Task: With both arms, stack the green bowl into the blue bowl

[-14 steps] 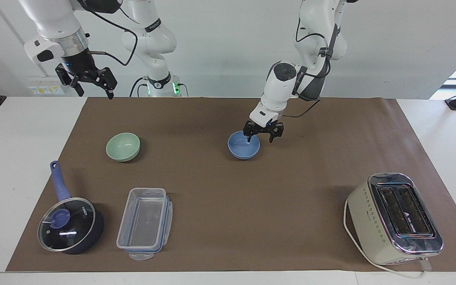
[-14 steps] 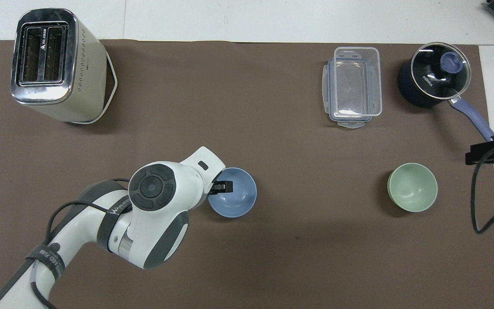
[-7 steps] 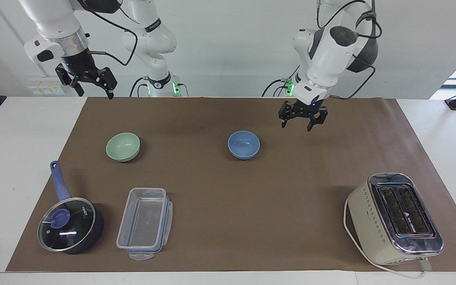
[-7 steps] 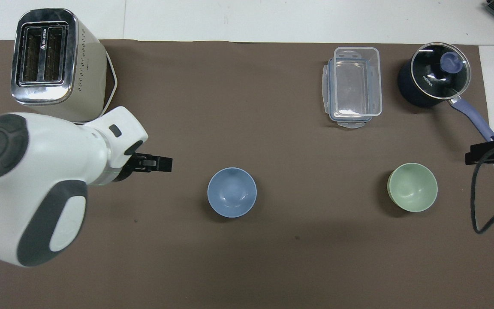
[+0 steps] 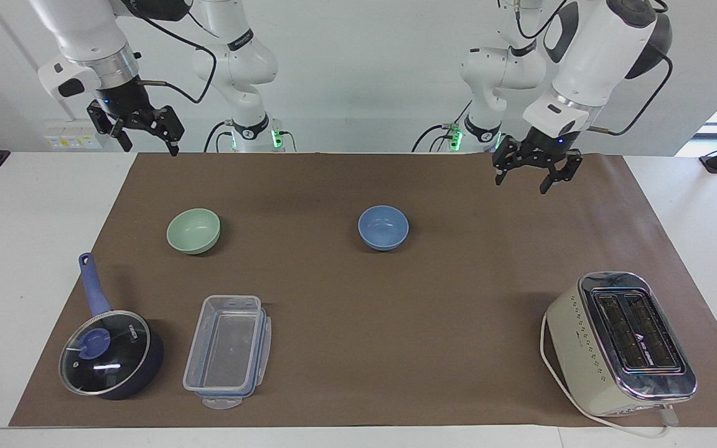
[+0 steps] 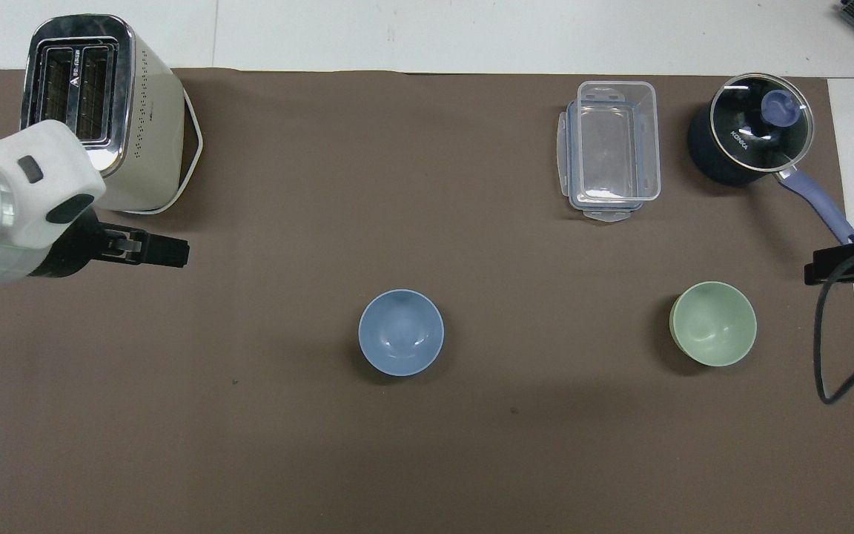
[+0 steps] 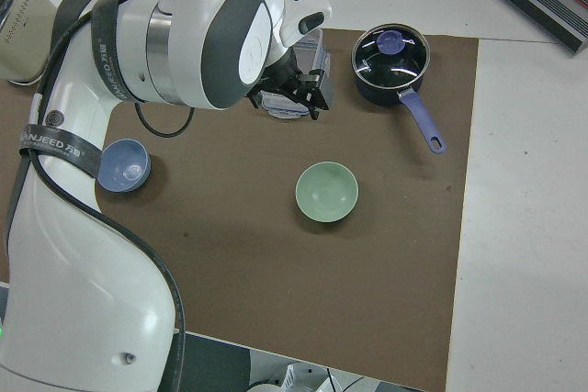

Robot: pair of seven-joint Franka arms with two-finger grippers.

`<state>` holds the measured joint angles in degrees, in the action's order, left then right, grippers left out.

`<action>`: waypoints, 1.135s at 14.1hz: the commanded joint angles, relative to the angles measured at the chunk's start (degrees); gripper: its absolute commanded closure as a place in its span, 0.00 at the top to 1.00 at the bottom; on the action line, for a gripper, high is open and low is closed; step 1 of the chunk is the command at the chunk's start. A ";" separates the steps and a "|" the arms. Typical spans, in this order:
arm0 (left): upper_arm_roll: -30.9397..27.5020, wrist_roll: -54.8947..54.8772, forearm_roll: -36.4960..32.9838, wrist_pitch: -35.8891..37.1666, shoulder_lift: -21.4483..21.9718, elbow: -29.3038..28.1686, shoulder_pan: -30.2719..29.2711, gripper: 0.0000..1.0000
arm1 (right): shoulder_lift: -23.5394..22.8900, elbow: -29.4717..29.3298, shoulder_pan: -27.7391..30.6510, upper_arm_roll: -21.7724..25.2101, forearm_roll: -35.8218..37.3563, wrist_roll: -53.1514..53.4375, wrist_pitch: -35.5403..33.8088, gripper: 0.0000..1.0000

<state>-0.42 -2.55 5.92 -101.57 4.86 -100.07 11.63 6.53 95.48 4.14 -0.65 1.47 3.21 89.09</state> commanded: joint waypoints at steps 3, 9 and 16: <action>0.60 -8.52 -1.26 6.46 -1.43 6.81 -6.35 1.00 | 0.94 0.93 0.61 -0.59 -0.33 0.57 0.03 1.00; 0.51 -9.05 -3.72 7.62 -2.41 8.94 -7.32 1.00 | 0.94 0.93 0.61 -0.59 -0.33 0.57 0.03 1.00; -0.37 -10.02 -3.63 11.56 -2.93 9.37 -9.69 1.00 | 0.94 0.93 0.61 -0.59 -0.33 0.65 0.03 1.00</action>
<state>-0.99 -11.56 3.16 -93.41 2.85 -92.98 3.32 6.53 95.48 4.14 -0.65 1.47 3.21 89.09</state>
